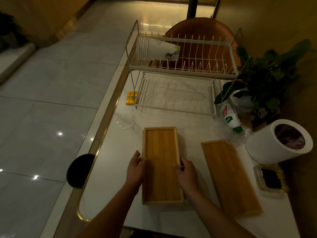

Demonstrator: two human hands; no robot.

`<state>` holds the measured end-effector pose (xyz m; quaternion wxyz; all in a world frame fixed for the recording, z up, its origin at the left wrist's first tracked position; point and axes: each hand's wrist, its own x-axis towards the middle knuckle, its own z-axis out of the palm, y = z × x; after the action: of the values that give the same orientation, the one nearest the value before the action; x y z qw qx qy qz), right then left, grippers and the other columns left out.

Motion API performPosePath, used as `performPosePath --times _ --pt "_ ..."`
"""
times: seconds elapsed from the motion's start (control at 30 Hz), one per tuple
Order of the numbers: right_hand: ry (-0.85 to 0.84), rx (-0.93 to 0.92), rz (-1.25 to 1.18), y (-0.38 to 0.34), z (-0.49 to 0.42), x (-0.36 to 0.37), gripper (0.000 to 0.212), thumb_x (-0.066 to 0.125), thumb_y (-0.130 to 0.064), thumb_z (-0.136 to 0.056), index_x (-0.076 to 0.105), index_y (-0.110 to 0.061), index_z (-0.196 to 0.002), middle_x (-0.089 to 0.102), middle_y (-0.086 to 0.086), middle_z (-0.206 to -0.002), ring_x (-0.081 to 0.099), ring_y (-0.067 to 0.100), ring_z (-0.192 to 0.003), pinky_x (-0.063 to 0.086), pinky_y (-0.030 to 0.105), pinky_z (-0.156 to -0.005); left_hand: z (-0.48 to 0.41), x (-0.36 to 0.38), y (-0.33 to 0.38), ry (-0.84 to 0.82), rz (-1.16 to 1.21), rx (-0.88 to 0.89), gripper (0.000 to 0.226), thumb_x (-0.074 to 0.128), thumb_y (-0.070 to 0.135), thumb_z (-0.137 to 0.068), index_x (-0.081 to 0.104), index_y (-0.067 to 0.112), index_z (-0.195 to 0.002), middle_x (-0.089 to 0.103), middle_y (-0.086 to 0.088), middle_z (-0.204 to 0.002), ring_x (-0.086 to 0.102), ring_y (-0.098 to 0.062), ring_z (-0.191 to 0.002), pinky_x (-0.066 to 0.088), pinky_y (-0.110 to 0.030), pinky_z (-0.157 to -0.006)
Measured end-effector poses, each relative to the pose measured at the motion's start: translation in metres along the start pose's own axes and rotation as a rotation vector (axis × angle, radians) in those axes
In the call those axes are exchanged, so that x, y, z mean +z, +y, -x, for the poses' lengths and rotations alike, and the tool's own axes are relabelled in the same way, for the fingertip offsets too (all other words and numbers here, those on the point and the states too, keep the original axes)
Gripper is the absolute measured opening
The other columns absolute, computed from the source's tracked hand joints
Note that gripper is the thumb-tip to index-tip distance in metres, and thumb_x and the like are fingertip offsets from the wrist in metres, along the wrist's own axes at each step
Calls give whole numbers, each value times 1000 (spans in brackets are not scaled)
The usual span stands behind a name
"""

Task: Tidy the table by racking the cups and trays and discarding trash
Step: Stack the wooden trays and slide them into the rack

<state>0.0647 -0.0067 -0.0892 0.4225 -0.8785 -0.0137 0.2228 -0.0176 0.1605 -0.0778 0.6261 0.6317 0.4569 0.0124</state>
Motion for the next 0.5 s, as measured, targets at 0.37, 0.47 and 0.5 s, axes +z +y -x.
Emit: performPosePath --times 0.37,0.47,0.5 --pt "179 19 -140 -3 9 15 33 56 -22 -97 59 -9 -127 51 2 -109 54 16 -90 45 29 -76 -1 0 -6 -189 21 75 52 53 42 -100 38 35 -149 52 6 -140 55 -23 -123 49 -53 -104" --pt "189 31 -178 -3 12 14 34 55 -21 -97 57 -9 -129 52 6 -116 54 17 -94 46 30 -78 -1 -1 -5 -213 4 105 50 54 42 -99 39 38 -146 53 9 -134 56 -22 -121 50 -50 -102" --pt "185 30 -184 -4 12 14 34 55 -21 -97 56 -9 -129 53 8 -117 55 19 -96 49 33 -80 -1 -1 -4 -218 -1 116 48 54 42 -99 40 40 -145 53 9 -133 56 -21 -120 50 -49 -102"
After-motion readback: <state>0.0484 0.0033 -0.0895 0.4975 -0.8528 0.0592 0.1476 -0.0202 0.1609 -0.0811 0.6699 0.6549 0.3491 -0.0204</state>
